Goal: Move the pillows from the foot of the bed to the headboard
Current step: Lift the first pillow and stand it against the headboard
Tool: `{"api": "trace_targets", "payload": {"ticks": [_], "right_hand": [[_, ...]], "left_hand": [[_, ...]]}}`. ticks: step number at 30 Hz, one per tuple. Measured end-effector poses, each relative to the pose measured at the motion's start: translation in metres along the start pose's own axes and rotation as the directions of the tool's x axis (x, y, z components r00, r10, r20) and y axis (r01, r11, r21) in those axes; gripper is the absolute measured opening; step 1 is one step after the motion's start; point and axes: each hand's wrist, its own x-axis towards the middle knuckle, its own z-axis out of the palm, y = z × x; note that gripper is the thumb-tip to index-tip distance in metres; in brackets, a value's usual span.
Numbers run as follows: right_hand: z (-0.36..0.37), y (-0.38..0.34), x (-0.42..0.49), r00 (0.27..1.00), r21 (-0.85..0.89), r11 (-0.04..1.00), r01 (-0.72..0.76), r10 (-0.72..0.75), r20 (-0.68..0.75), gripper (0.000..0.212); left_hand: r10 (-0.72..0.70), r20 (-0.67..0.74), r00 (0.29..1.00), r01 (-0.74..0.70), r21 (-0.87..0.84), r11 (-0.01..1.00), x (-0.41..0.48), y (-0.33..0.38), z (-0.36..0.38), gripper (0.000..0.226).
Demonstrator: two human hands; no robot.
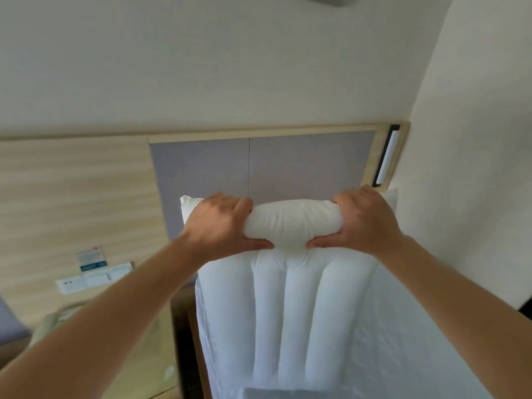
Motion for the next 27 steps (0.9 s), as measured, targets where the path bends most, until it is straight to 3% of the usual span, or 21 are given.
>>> {"api": "trace_targets", "payload": {"ticks": [4,10,27], "right_hand": [[0.032,0.018,0.056,0.992,-0.021,0.998,0.057,-0.059,-0.109,0.093],[0.097,0.046,0.138,0.985,-0.005,0.997,0.072,-0.072,-0.154,0.092],[0.362,0.168,0.268,0.971,0.116,0.973,0.201,-0.182,-0.153,0.096]], "left_hand": [[-0.049,-0.071,0.996,0.055,0.075,0.996,0.028,-0.036,-0.001,0.072],[-0.109,-0.127,0.986,0.127,0.147,0.981,0.072,-0.099,0.023,0.074],[-0.216,-0.118,0.969,0.236,0.187,0.954,0.163,-0.276,0.221,0.074]]}}
